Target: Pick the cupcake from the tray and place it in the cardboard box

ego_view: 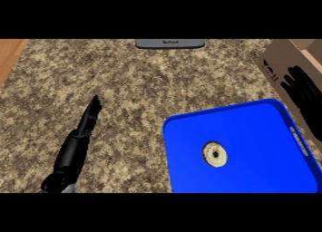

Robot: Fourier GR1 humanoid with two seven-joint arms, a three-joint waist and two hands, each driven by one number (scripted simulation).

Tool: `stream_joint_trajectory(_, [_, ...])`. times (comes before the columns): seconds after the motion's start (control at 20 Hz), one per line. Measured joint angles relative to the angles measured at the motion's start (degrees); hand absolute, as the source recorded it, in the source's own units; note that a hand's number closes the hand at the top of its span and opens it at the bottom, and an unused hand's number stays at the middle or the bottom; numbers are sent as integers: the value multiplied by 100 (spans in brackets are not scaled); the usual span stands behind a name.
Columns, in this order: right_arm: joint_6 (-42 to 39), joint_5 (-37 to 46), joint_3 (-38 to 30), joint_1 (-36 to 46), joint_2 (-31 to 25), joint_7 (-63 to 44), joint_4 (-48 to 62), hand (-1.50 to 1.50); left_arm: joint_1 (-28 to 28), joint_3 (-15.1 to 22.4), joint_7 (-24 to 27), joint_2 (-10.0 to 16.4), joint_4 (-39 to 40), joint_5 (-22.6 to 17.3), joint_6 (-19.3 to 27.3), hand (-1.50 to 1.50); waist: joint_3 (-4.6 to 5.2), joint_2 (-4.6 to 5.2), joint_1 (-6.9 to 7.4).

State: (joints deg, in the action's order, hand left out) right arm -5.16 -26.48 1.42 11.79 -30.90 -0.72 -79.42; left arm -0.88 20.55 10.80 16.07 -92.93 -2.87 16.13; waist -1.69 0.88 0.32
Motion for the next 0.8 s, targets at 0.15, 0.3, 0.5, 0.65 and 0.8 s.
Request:
stream_joint_trajectory(0.15, [246, 109, -131, -31, -77, 15, -517, -150, -207, -160, -204, 241, 27, 54, -128, 0, 89, -67, -87])
stream_joint_trajectory(0.3, [625, 304, -423, 158, -373, 12, -1300, -150, -363, -342, -248, 618, 107, 116, -327, 0, 146, -156, -259])
stream_joint_trajectory(0.5, [1007, 1286, -366, -331, -1000, -177, -2058, -150, -534, -491, -410, 933, 190, -26, -714, 0, 181, -167, -361])
stream_joint_trajectory(0.65, [1191, 1838, -324, -964, -1082, 27, -2720, -150, -643, -604, -431, 1090, 224, -148, -1019, 0, 176, -147, -302])
stream_joint_trajectory(0.8, [1184, 2428, -244, -1478, -1261, 361, -3160, -150, -770, -686, -463, 1159, 282, -206, -1197, 0, 173, -131, -263])
